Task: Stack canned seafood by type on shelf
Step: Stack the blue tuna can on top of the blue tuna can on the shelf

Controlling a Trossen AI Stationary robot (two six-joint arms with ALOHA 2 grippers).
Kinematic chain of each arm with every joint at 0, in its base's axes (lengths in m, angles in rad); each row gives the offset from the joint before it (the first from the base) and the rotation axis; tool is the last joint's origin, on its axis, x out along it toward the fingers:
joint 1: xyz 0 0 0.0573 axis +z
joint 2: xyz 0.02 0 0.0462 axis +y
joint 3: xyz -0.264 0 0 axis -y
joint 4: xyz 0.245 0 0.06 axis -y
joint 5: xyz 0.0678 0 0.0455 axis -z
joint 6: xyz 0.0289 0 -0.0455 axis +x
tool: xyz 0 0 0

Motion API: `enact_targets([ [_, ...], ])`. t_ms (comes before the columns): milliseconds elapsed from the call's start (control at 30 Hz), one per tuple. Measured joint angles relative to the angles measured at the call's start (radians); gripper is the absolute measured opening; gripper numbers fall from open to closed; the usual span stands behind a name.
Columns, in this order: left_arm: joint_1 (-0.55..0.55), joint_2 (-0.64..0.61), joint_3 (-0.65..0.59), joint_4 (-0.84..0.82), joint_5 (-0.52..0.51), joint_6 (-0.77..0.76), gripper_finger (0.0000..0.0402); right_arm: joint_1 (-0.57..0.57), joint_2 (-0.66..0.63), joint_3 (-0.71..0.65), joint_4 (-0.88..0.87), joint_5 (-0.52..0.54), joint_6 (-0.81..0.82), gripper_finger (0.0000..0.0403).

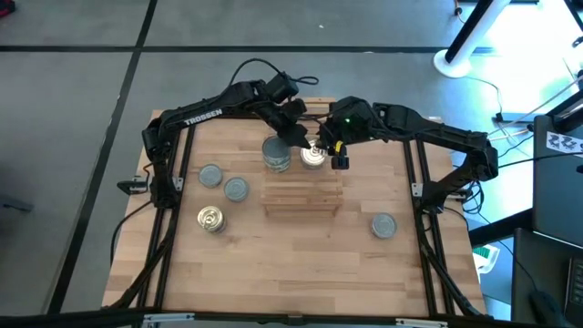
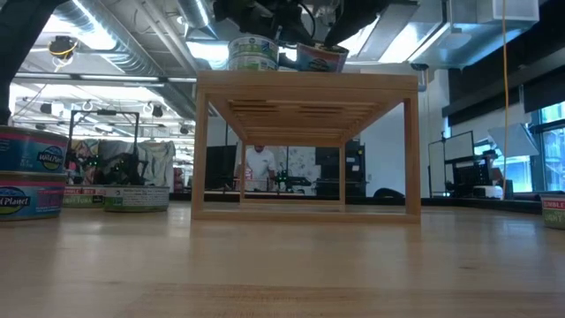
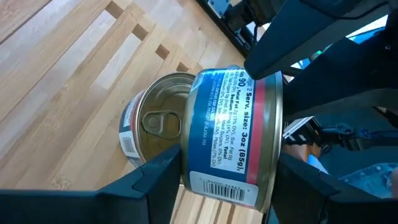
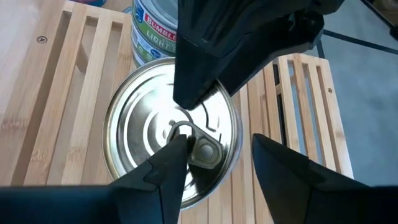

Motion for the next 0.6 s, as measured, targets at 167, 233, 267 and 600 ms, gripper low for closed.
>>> enact_targets([
  [167, 0.005, 0.001, 0.000, 0.005, 0.000, 0.006, 0.0210, 0.000, 0.000, 0.000, -0.010, -0.008, 0.001, 0.0182],
  [233, 0.004, 0.001, 0.000, 0.005, 0.000, 0.027, 0.0210, 0.000, 0.000, 0.000, -0.010, -0.011, 0.001, 0.0182],
  [267, 0.001, 0.001, 0.000, 0.005, -0.001, 0.035, 0.0210, 0.000, 0.000, 0.000, -0.010, -0.012, 0.001, 0.0182],
  [600, -0.019, 0.001, 0.000, 0.008, -0.064, 0.026, 0.0210, 0.000, 0.000, 0.000, -0.011, -0.018, 0.000, 0.0182],
])
